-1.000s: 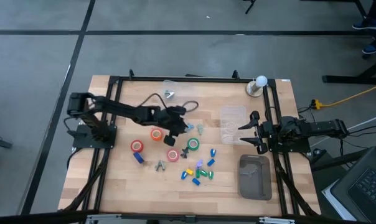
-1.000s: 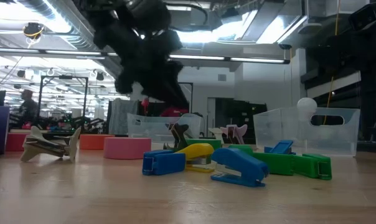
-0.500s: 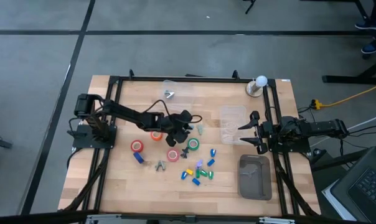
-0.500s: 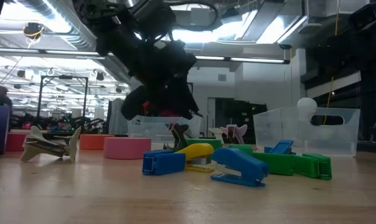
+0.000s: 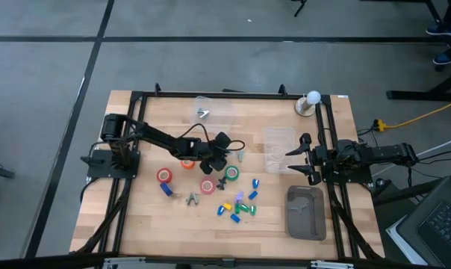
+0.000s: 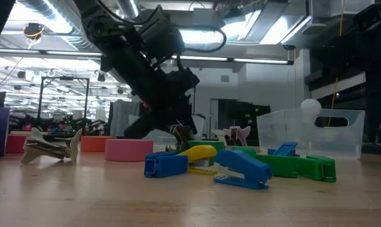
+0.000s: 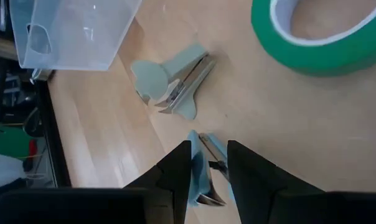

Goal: Pick and place Stapler, Stapler remover, tape
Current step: Put the light blue staple remover into the top transparent bin

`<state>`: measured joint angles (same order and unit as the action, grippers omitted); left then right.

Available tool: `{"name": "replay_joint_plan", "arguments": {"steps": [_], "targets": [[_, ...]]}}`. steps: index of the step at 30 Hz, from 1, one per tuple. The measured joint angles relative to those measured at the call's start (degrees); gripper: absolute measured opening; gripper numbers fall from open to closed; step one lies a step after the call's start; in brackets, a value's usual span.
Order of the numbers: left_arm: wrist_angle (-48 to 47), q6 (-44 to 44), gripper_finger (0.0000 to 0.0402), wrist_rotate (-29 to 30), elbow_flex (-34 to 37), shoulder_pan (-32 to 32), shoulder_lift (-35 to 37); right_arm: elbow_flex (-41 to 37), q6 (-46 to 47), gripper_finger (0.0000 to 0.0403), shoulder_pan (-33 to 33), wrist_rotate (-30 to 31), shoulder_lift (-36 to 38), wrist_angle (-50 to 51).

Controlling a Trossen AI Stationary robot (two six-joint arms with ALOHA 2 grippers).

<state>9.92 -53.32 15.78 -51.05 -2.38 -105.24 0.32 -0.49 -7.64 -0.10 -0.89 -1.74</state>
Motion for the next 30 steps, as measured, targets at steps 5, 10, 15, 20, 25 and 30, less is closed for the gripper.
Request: {"name": "replay_joint_plan", "arguments": {"steps": [5,10,15,20,25,30], "targets": [[-0.13,0.03,0.0091,-0.25,0.0,-0.41,-0.01,0.02,0.0,0.0225,0.0,0.0,0.0,0.0],[-0.08,1.06,0.0052,0.05,-0.02,-0.77,0.03,0.01,0.0,0.0225,0.01,0.0,0.0,0.0],[0.03,3.28,0.0012,0.25,-0.11,-0.76,0.1,0.01,0.0,0.0225,0.0,0.0,0.0,0.0],[-0.16,4.75,0.0017,0.61,-0.09,-0.76,0.35,0.02,0.0,0.0225,0.02,0.0,0.0,0.0],[-0.75,11.98,0.0007,0.84,0.04,-0.78,3.21,0.0,0.0,0.0225,0.02,0.0,0.0,0.02],[-0.89,17.77,0.0007,0.68,0.04,-0.78,7.99,0.01,0.0,0.0225,0.0,0.0,0.0,0.02]]}}
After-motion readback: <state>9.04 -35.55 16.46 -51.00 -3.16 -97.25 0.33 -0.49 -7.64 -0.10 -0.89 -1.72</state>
